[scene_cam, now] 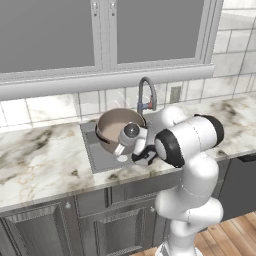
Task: Move the pot and pan from the stove into the sink.
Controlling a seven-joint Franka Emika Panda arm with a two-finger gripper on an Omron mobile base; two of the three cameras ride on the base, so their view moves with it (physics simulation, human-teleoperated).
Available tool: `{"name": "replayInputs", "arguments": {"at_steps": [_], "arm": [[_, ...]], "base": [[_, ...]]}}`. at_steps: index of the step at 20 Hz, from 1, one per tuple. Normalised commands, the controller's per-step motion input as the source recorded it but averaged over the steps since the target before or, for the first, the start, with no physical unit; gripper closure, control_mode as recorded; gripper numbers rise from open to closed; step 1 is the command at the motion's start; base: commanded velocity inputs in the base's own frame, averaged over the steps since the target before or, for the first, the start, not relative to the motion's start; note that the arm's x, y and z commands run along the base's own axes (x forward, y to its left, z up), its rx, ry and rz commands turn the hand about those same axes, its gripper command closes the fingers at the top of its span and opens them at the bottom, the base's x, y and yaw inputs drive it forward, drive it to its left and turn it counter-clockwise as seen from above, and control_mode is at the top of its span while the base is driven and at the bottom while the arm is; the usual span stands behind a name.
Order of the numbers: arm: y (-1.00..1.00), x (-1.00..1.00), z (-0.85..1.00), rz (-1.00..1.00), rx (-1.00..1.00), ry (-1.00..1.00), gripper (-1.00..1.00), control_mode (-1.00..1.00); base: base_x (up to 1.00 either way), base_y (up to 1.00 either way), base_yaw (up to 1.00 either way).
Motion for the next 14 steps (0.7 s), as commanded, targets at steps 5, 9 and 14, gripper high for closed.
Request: {"name": "replayInputs", "arguments": {"at_steps": [5, 9, 14], "arm": [[0.00, 0.00, -0.02, 0.00, 0.00, 0.00, 1.00, -1.00], [0.00, 0.00, -0.10, 0.00, 0.00, 0.00, 1.00, -1.00], [0.00, 0.08, -0.10, 0.00, 0.01, 0.00, 1.00, -1.00]], "base": [[0.00, 0.00, 0.00], [0.00, 0.00, 0.00], [0.00, 0.00, 0.00]]}}
